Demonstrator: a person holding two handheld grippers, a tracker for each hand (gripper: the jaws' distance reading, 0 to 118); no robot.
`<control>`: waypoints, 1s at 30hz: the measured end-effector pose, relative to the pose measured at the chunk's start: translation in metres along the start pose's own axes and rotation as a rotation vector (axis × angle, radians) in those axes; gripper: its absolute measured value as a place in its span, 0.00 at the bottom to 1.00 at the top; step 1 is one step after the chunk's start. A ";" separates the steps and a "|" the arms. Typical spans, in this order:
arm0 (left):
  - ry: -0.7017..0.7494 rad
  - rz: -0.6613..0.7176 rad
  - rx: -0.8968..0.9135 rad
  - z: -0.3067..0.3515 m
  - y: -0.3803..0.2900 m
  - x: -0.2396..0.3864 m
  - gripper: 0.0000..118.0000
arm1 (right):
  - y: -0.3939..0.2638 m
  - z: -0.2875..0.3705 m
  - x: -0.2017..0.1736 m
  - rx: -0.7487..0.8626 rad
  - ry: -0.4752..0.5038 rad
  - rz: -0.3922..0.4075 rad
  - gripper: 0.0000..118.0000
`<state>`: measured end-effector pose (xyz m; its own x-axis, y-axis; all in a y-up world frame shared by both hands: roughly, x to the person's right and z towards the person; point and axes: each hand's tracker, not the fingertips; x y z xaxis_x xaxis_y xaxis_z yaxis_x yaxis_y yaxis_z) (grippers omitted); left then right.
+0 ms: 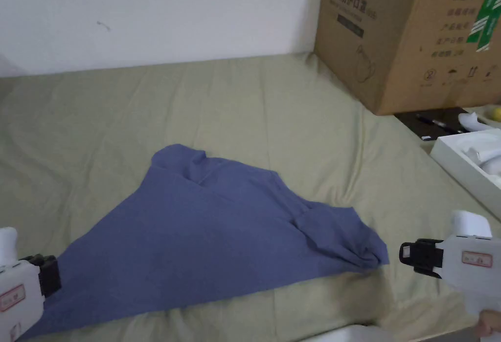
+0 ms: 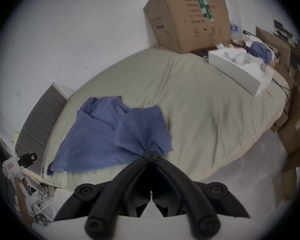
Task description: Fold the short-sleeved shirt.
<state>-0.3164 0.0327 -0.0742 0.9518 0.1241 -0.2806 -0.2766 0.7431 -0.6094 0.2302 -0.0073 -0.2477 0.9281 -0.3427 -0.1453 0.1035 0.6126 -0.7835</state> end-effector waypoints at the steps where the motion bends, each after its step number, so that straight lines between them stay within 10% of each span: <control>1: -0.006 0.000 -0.017 -0.003 0.001 0.003 0.00 | -0.002 -0.002 0.004 -0.001 -0.007 -0.013 0.00; 4: -0.016 -0.009 -0.023 -0.012 0.005 0.012 0.00 | -0.005 -0.012 0.016 0.005 -0.041 -0.023 0.00; 5: -0.015 -0.019 -0.023 -0.013 0.008 0.016 0.00 | -0.003 -0.017 0.019 0.004 -0.065 -0.029 0.14; 7: -0.017 -0.035 -0.021 -0.018 0.013 0.021 0.00 | 0.000 -0.031 0.023 -0.038 -0.062 -0.053 0.78; 9: -0.027 -0.048 -0.026 -0.024 0.019 0.026 0.00 | 0.000 -0.045 0.024 -0.038 -0.030 -0.106 0.97; 14: -0.045 -0.072 -0.052 -0.047 0.031 0.034 0.00 | 0.004 -0.093 0.030 -0.077 -0.023 -0.153 0.93; 19: -0.062 -0.129 -0.095 -0.076 0.043 0.038 0.00 | 0.012 -0.114 0.023 -0.137 -0.070 -0.170 0.61; 21: -0.064 -0.141 -0.112 -0.096 0.051 0.033 0.00 | 0.017 -0.111 0.014 -0.132 -0.065 -0.103 0.13; 22: -0.068 -0.144 -0.116 -0.104 0.055 0.032 0.00 | 0.020 -0.111 0.008 -0.134 -0.071 -0.069 0.07; 30: -0.096 -0.197 -0.128 -0.182 0.120 0.020 0.04 | 0.036 -0.097 -0.015 -0.107 -0.063 -0.064 0.06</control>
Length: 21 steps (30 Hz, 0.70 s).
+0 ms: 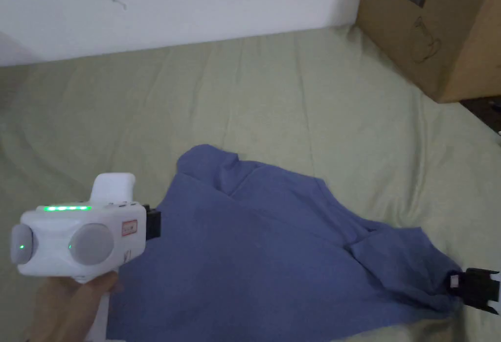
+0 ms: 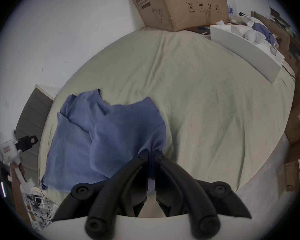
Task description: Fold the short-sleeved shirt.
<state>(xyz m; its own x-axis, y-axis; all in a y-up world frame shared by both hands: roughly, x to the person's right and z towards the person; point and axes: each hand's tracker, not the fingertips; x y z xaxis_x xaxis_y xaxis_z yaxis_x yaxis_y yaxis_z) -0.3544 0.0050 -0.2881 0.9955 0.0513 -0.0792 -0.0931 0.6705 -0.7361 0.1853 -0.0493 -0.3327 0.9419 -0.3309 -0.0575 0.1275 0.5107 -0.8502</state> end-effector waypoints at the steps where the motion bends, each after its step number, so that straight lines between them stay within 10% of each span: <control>1: -0.030 0.010 0.005 -0.008 0.010 -0.006 0.17 | 0.002 0.003 0.001 0.001 0.002 -0.007 0.06; 3: -0.044 0.027 -0.017 -0.033 0.032 -0.018 0.74 | 0.003 0.008 -0.001 0.000 0.002 -0.012 0.06; 5: -0.016 0.031 -0.028 -0.058 0.047 -0.026 0.97 | 0.003 0.010 -0.003 -0.004 -0.011 -0.005 0.06; 13: 0.013 0.000 -0.131 -0.140 0.064 -0.039 0.95 | 0.009 0.006 -0.009 -0.031 -0.034 0.009 0.06; 16: -0.013 0.007 -0.135 -0.160 0.061 -0.043 0.75 | 0.012 0.005 -0.010 -0.035 -0.035 0.009 0.06; 21: -0.068 0.035 -0.130 -0.176 0.053 -0.038 0.74 | 0.017 0.005 -0.013 -0.044 -0.045 0.035 0.06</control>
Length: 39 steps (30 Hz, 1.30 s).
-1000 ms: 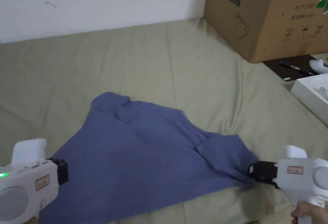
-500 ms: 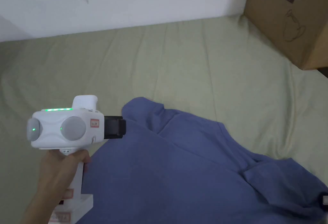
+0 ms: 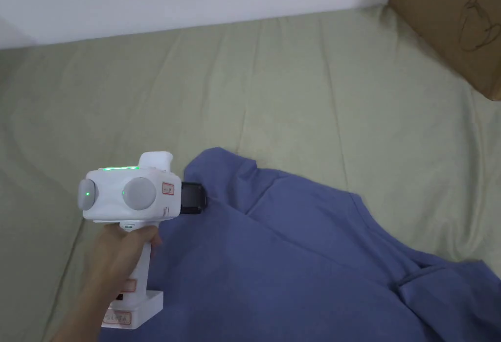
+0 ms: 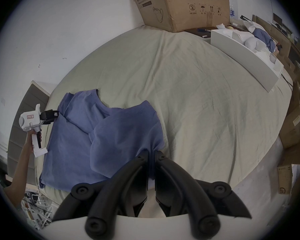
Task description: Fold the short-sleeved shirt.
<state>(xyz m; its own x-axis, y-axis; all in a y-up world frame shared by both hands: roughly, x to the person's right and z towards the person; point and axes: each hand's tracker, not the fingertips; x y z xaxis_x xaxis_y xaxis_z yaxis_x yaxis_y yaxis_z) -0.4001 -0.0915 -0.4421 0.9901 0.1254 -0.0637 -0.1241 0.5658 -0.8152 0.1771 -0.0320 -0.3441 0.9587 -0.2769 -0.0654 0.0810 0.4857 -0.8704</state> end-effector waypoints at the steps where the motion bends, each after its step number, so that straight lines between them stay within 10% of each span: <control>1: -0.001 -0.024 -0.002 -0.002 -0.001 0.003 0.74 | 0.001 -0.001 0.001 -0.001 0.003 -0.001 0.06; 9: -0.022 -0.011 0.006 0.005 -0.004 -0.006 0.70 | 0.005 -0.004 -0.006 -0.001 0.007 0.020 0.06; 14: -0.053 -0.034 0.038 0.026 -0.006 -0.007 0.03 | 0.007 -0.002 -0.008 0.002 0.006 0.019 0.06; 28: 0.009 -0.135 0.302 0.207 0.018 0.013 0.02 | 0.055 0.055 -0.031 0.178 0.152 -0.068 0.04; 39: 0.122 -0.046 0.602 0.417 0.035 0.016 0.01 | 0.145 0.156 -0.113 0.401 0.255 0.054 0.03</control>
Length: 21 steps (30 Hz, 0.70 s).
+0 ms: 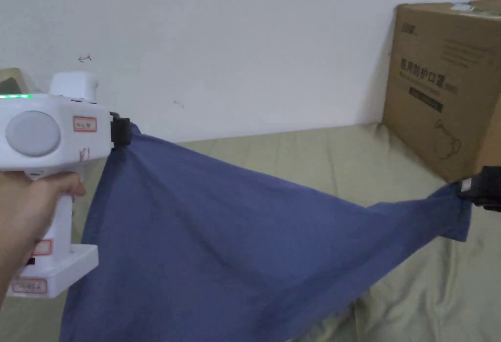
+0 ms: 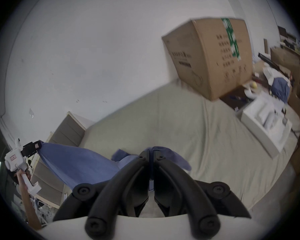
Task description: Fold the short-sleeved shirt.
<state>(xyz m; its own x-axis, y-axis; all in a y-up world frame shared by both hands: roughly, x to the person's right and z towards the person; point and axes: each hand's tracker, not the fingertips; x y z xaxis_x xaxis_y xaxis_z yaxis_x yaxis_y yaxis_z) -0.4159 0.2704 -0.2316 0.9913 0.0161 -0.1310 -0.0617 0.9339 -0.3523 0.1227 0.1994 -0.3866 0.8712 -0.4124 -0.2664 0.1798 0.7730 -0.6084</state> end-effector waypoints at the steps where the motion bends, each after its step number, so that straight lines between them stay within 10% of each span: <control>1: 0.016 0.008 0.025 0.011 0.009 -0.002 0.01 | 0.012 0.006 -0.008 0.025 0.005 0.004 0.03; 21: 0.282 0.058 0.181 0.075 0.138 -0.036 0.01 | 0.236 0.093 -0.138 0.349 0.029 0.060 0.03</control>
<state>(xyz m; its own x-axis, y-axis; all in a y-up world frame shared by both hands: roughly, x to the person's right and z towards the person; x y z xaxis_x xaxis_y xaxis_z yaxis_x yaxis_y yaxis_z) -0.4516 0.4258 -0.2063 0.9140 -0.0051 -0.4057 -0.0699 0.9830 -0.1699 0.0877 0.4837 -0.4236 0.8728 -0.3704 -0.3180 0.2777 0.9124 -0.3005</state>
